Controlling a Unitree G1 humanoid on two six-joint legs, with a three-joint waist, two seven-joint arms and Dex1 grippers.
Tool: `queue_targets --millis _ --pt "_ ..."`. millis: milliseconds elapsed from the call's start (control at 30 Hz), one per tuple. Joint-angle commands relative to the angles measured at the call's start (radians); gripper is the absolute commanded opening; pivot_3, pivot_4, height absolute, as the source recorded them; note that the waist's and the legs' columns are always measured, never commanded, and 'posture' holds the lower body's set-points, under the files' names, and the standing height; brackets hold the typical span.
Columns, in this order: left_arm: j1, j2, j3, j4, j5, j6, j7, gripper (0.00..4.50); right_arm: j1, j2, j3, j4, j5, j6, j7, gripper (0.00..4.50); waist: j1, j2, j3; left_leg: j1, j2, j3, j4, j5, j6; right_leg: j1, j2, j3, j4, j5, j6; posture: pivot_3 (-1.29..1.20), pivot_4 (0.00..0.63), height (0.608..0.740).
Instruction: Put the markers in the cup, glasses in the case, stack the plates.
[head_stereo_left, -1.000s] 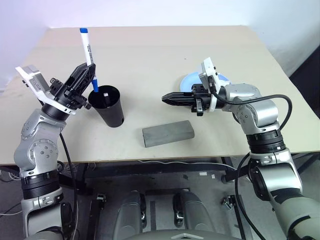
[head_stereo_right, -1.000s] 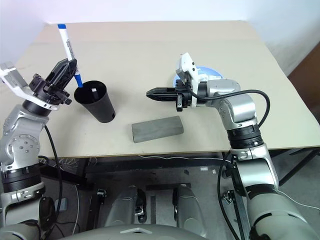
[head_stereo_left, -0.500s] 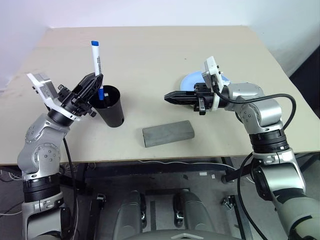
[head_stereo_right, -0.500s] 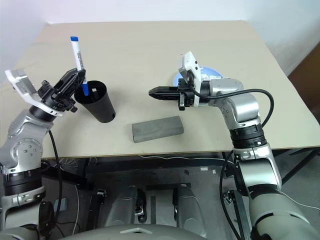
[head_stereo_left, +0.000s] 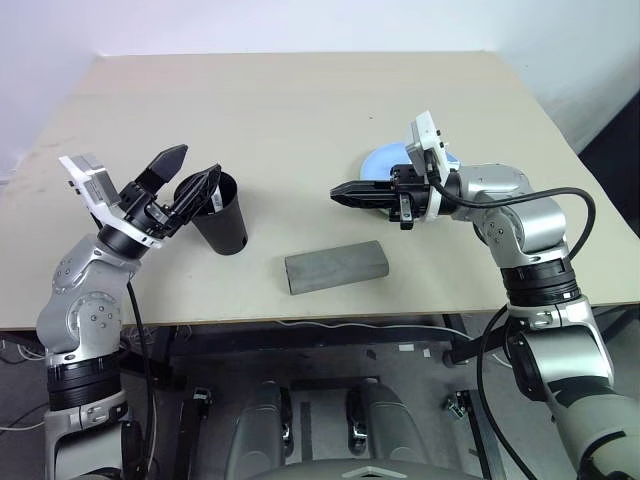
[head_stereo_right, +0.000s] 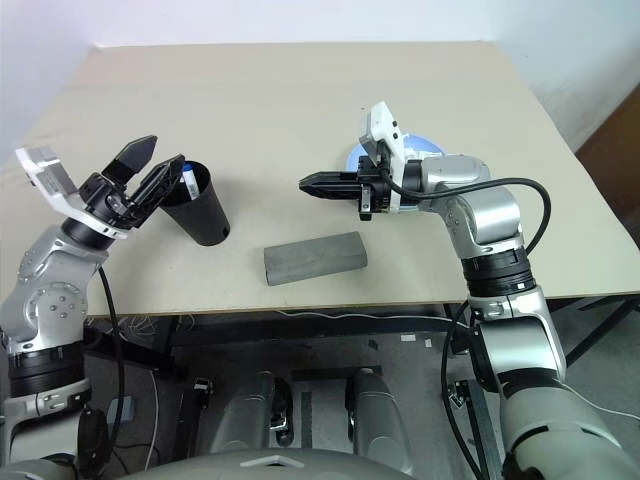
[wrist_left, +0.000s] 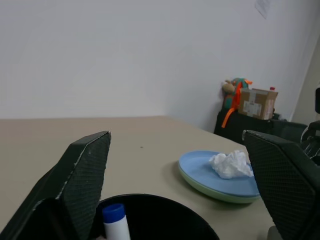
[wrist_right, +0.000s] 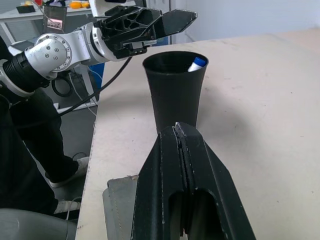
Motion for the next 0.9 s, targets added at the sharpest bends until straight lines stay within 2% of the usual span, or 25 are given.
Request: queue_targets --millis 33,200,300,533,667,767,900 --pt "0.009 0.028 0.042 -0.062 -0.021 -0.002 0.008 4.47 -0.027 0.004 -0.020 -0.012 0.016 -0.013 0.005 0.00 0.000 0.000 0.000 0.000 0.000 0.000 0.000 0.000 0.000 0.000 0.000 0.000 0.000 0.000 0.000 0.00 0.150 0.670" --pt "0.073 0.104 0.115 -0.156 -0.101 0.068 0.010 4.47 -0.028 0.005 -0.018 -0.002 0.017 -0.014 0.015 0.00 -0.003 0.000 0.000 0.000 0.000 0.000 -0.001 0.000 0.000 -0.001 -0.001 0.000 0.000 0.000 0.000 0.00 0.150 0.670" --pt "0.177 0.180 0.203 -0.230 -0.178 0.139 -0.016 4.47 -0.017 0.003 -0.021 -0.009 0.022 -0.012 0.020 0.00 -0.007 0.000 0.001 0.000 0.001 0.000 -0.001 0.000 0.000 -0.001 -0.002 0.000 -0.001 0.000 -0.001 0.00 0.150 0.670" --pt "0.423 0.284 0.359 -0.302 -0.272 0.246 -0.099 4.47 0.027 -0.033 -0.052 -0.033 0.062 0.045 0.022 0.00 -0.001 0.001 0.001 0.000 0.001 0.000 -0.002 0.000 0.000 -0.001 -0.004 0.000 -0.003 -0.001 -0.001 0.00 0.150 0.670" --pt "0.536 0.276 0.336 -0.330 -0.205 0.218 -0.149 4.47 0.077 -0.056 -0.051 -0.088 0.059 0.073 -0.017 0.00 -0.001 0.002 0.001 0.000 0.001 -0.001 -0.005 -0.001 0.001 -0.003 -0.008 -0.006 -0.011 0.001 -0.004 0.00 0.150 0.670" --pt "0.565 0.255 0.294 -0.329 -0.169 0.193 -0.167 4.47 0.093 -0.046 -0.054 -0.127 0.064 0.099 -0.067 0.00 -0.001 0.002 0.001 -0.001 0.000 0.002 -0.010 -0.001 0.001 0.000 -0.022 -0.018 -0.014 0.002 -0.005 0.00 0.150 0.670" --pt "0.563 0.214 0.218 -0.304 -0.090 0.131 -0.187 4.47 0.106 -0.041 -0.061 -0.166 0.085 0.125 -0.101 0.00 -0.001 0.002 0.001 -0.001 0.000 0.002 -0.015 -0.001 0.001 0.000 -0.021 -0.020 -0.017 0.001 -0.005 0.00 0.150 0.670"
